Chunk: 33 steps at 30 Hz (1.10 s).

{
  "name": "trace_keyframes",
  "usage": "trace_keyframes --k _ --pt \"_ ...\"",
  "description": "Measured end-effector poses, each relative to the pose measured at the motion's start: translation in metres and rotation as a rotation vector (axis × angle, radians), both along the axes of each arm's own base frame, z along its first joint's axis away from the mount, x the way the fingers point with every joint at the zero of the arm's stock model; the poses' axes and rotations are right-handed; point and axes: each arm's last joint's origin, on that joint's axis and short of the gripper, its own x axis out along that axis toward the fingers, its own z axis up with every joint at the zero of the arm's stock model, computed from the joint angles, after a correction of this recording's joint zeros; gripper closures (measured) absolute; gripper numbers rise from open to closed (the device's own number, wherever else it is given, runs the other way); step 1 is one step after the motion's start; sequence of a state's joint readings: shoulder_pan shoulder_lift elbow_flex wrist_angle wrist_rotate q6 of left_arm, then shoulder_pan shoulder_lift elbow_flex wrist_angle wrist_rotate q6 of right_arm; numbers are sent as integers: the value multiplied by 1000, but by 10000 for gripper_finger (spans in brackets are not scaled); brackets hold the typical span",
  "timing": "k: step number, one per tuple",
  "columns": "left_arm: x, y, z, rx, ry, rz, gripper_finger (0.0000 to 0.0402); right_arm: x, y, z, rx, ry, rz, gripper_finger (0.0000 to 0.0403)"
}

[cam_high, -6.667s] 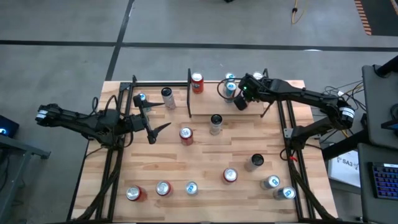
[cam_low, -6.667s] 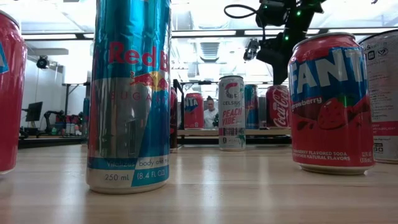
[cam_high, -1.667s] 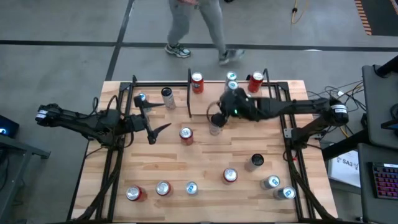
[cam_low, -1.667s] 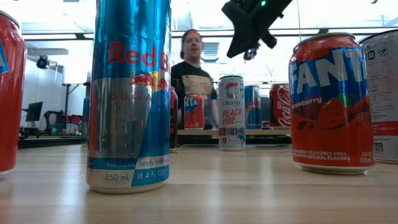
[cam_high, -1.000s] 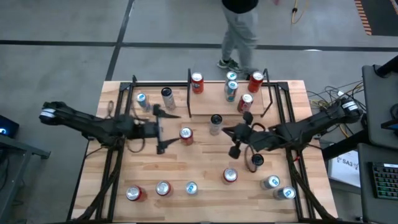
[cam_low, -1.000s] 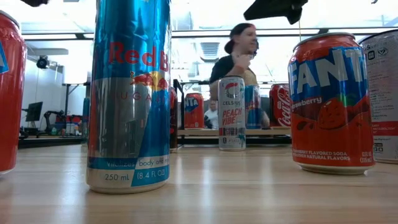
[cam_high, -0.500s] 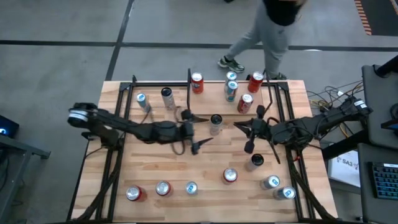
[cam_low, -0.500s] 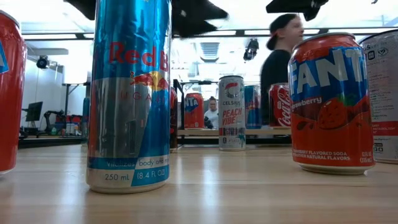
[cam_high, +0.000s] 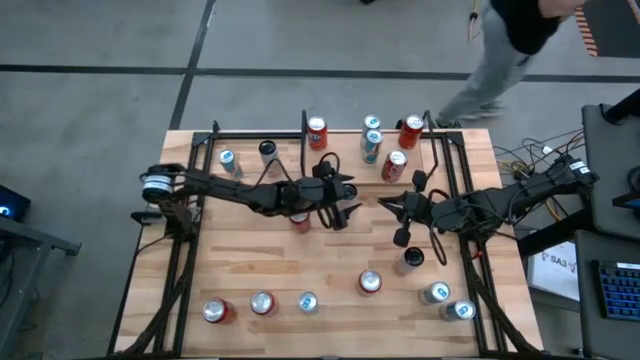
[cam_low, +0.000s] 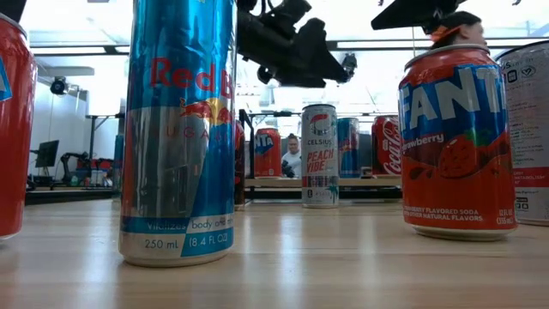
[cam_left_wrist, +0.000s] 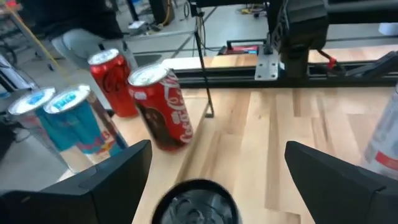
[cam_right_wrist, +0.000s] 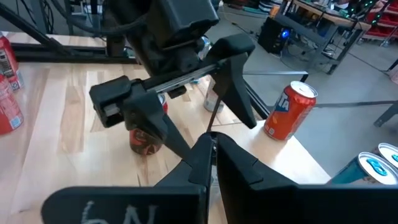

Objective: Place canned beverage on shelf
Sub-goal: Put the white soda can on the shelf

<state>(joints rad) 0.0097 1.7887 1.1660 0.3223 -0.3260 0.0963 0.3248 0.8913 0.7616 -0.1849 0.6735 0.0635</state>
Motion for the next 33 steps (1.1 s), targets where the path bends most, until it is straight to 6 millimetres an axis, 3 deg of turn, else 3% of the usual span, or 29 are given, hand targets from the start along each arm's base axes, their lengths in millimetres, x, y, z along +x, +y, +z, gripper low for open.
trace_keyframes --k 11,20,26,33 --pt "-5 12 -16 -81 35 62 49 0 0 -2 2 2 -1 390" --pt "6 15 -50 -122 86 90 49 0 0 -1 3 0 -1 390" --pt "7 15 -52 -123 76 90 52 0 0 -1 5 0 -2 390" --pt "8 15 -51 -117 68 88 120 0 0 -1 3 0 -2 390"
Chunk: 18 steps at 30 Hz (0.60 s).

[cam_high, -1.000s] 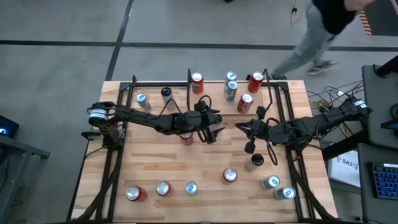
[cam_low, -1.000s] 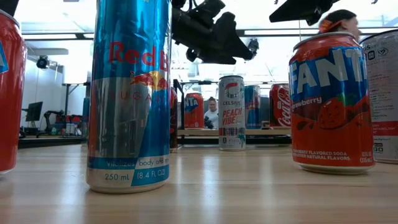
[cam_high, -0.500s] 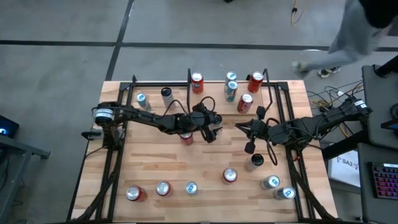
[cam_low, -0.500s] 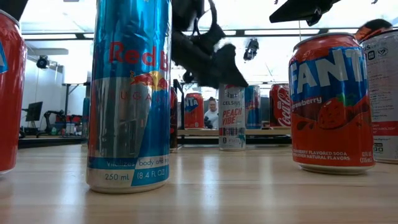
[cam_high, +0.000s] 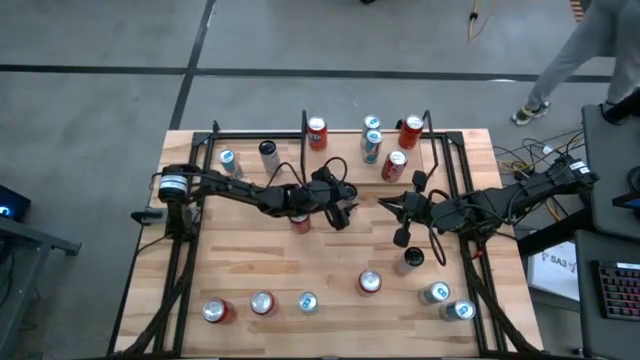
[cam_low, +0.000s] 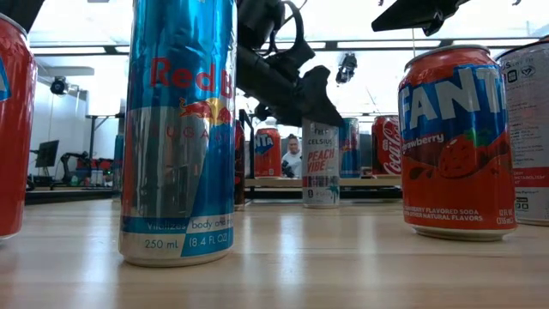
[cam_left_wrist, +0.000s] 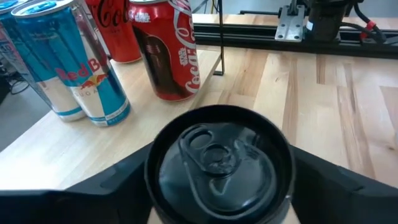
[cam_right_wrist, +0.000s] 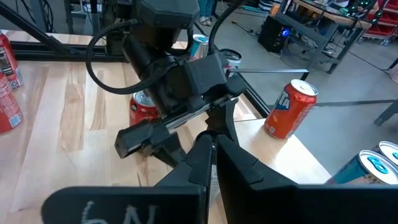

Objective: Place canned beverage on shelf
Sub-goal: Put the white soda can on the shelf

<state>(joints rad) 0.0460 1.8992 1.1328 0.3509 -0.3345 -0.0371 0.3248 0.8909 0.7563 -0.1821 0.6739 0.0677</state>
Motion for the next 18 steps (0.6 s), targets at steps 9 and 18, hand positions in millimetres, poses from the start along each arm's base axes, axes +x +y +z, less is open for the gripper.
trace_keyframes --k 9,18 --pt "0 -2 0 -15 -5 1 162 0 0 0 1 0 0 390" --pt "-9 -7 29 1 -55 -26 162 0 0 -1 1 2 -1 390"
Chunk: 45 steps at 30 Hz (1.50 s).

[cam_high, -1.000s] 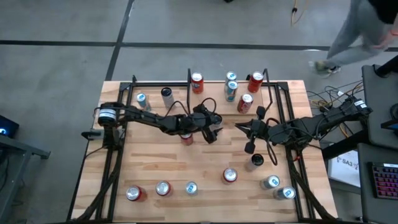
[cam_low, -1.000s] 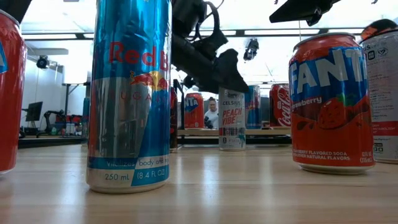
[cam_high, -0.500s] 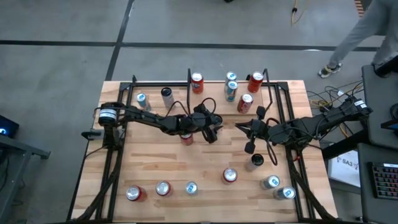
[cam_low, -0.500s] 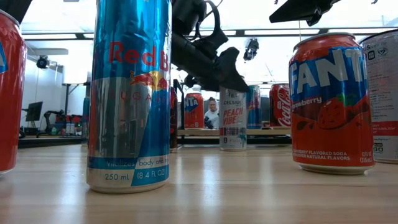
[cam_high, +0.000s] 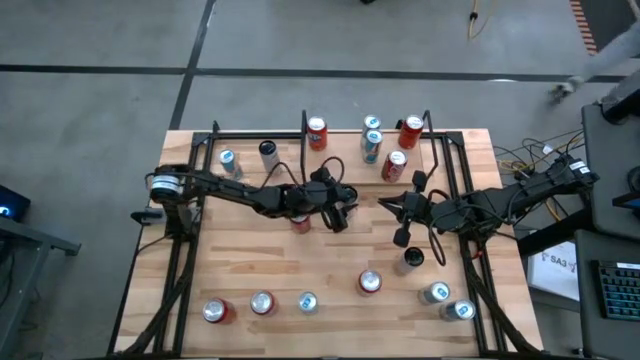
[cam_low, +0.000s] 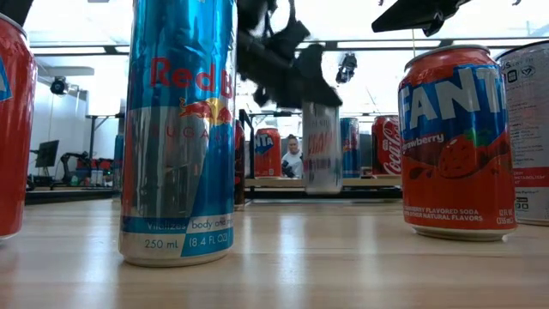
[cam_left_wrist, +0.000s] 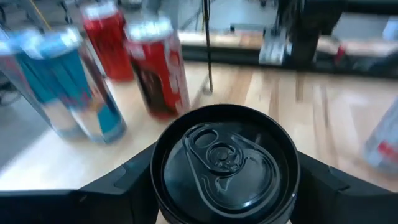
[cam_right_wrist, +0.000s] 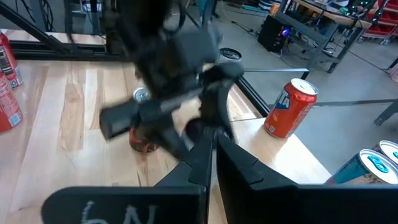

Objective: Place canned beverage on shelf
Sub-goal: Put the white soda can on the shelf

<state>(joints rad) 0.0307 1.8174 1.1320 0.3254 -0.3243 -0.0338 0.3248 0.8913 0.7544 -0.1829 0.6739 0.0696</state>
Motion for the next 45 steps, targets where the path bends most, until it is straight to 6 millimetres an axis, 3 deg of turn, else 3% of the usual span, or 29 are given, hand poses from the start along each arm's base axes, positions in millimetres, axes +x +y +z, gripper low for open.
trace_keyframes --k 7,12,20,28,45 --pt "1 9 40 81 -34 1 162 0 0 0 0 0 0 390" --pt "11 29 64 152 -20 23 162 0 0 0 0 0 0 390" --pt "15 61 66 176 12 60 162 0 0 -1 -3 6 1 390" --pt "8 91 53 89 51 95 162 0 0 -1 -4 8 1 390" --pt "16 99 33 50 43 100 162 -1 0 -2 -6 13 0 390"
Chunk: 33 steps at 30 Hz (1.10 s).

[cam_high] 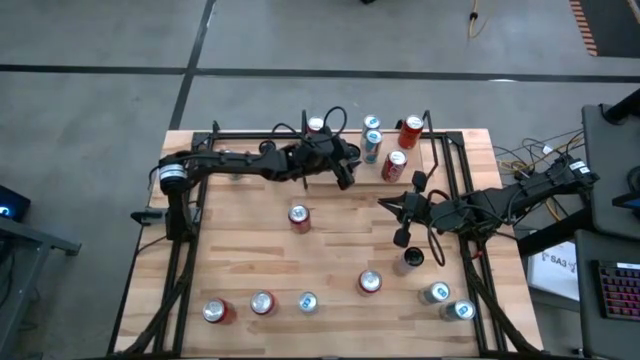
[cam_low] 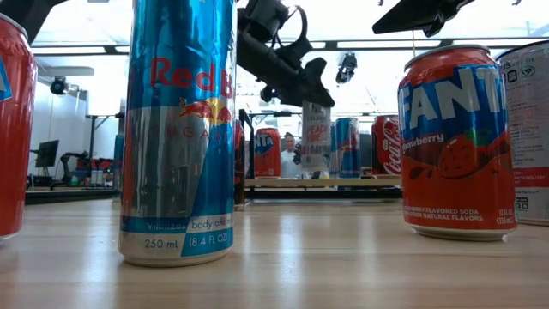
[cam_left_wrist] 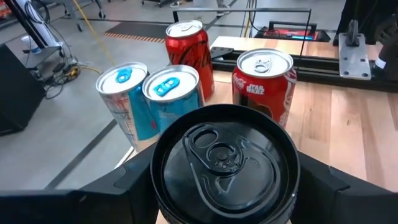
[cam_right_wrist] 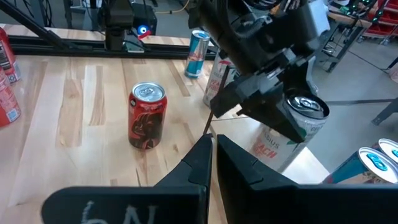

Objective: Place canned beverage on shelf
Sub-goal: Put the white soda can on the shelf

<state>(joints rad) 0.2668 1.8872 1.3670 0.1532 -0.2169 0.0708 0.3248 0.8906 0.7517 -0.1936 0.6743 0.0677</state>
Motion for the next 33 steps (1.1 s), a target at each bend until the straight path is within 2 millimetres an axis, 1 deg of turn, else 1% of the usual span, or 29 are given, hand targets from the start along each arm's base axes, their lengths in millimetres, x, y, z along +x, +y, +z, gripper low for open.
trace_keyframes --k 8,11,14,16,25,33 --pt "8 2 -12 -7 6 3 162 0 -1 -1 -2 7 -6 390" --pt "8 2 -13 -5 5 8 143 0 -1 -1 -4 8 -8 390" --pt "8 3 -13 -5 4 10 122 0 -1 -1 -3 8 -9 390" --pt "8 3 -13 -3 2 11 115 0 -1 -1 -4 8 -9 390" --pt "8 3 -13 20 16 0 109 0 -1 -1 -4 8 -9 390" --pt "7 2 -9 28 16 -2 107 0 -1 -1 -3 8 -9 390"
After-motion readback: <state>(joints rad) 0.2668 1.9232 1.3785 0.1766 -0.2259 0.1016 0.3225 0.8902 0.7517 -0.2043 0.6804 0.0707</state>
